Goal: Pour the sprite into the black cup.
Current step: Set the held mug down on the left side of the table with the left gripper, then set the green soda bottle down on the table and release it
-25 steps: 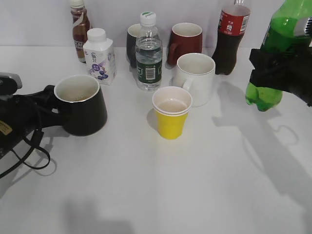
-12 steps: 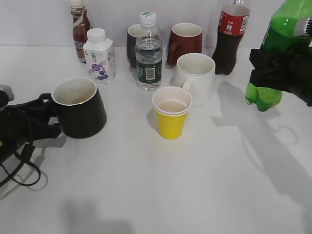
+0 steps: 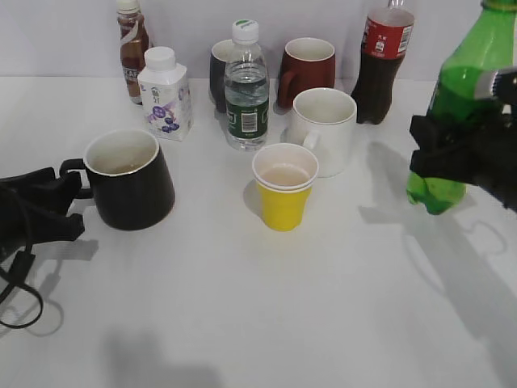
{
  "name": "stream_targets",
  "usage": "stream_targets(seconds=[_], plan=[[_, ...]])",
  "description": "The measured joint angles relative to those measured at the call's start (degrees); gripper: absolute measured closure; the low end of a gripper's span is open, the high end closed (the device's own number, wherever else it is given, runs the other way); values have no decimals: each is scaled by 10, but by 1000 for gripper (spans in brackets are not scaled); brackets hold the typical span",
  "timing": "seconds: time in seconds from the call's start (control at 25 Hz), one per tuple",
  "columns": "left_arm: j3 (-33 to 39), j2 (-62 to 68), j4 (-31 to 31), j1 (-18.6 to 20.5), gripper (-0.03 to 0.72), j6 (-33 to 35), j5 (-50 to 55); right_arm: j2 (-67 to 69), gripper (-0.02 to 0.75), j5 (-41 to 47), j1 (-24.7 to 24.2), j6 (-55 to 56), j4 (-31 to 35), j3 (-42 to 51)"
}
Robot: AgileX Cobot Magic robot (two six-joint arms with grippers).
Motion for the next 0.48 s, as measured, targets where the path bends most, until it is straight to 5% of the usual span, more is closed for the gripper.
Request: stream_targets(seconds=[0.48], plan=[[49,-114,13,0,381,0,2,60,322,-54,0,27,-1,10]])
